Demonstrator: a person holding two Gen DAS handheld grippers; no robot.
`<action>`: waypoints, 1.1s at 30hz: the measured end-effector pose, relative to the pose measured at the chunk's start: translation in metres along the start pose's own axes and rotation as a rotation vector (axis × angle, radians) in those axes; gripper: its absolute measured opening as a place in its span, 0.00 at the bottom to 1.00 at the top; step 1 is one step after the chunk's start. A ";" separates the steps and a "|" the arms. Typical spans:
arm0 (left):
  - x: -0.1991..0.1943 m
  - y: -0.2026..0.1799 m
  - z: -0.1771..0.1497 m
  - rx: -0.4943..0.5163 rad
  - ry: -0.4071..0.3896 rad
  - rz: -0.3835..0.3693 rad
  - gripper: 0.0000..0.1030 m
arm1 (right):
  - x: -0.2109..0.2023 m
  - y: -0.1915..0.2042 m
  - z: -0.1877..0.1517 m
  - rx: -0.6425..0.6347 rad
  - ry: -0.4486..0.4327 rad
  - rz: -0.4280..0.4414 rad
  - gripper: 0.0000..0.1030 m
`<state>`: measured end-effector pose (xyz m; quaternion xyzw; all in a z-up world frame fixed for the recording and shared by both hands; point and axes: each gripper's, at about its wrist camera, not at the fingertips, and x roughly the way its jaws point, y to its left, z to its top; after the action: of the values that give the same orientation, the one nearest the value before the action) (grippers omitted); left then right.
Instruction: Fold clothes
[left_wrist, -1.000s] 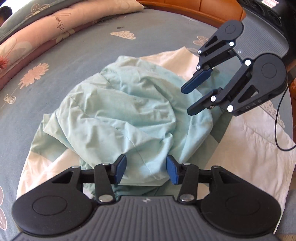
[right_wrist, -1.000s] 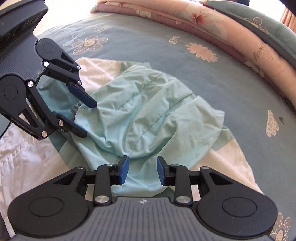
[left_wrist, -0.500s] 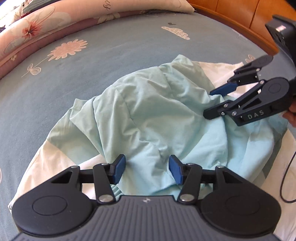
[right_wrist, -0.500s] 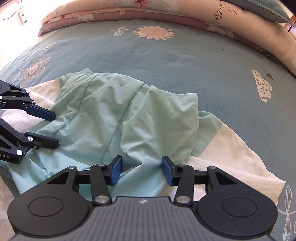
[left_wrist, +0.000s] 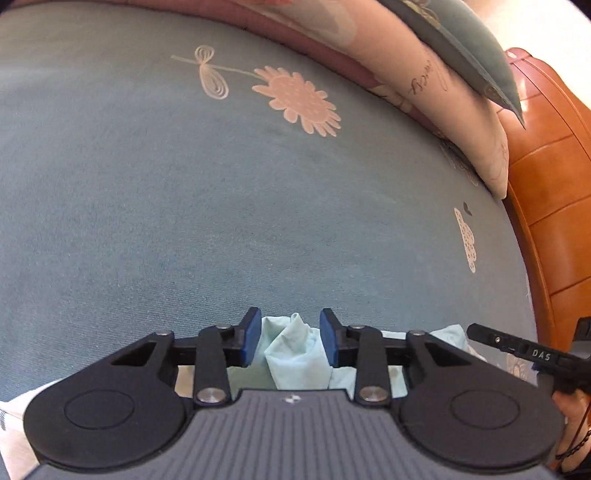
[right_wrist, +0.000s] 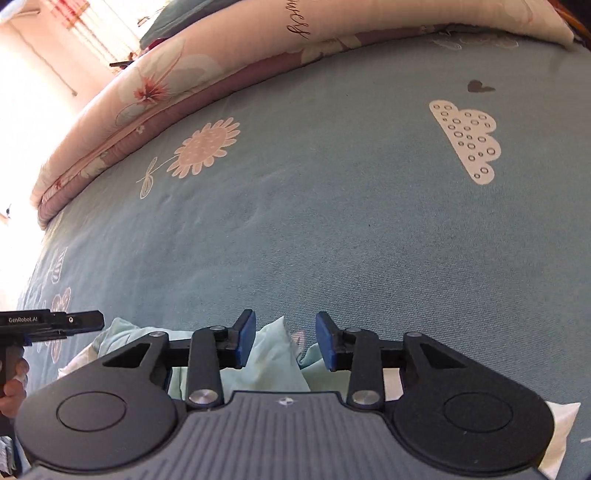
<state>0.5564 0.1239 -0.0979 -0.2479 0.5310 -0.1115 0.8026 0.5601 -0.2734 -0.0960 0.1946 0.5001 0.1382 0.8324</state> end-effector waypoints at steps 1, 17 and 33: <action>0.004 0.000 0.002 -0.004 0.024 -0.009 0.25 | 0.006 -0.006 0.002 0.048 0.025 0.024 0.36; 0.046 0.007 0.024 -0.028 0.205 0.019 0.11 | 0.036 -0.019 0.002 0.118 0.173 0.121 0.19; -0.020 0.005 0.000 -0.091 -0.055 -0.051 0.02 | -0.020 0.007 0.000 -0.030 -0.049 0.068 0.13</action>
<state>0.5476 0.1371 -0.0848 -0.3006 0.5069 -0.1006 0.8016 0.5504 -0.2763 -0.0771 0.2022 0.4706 0.1693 0.8420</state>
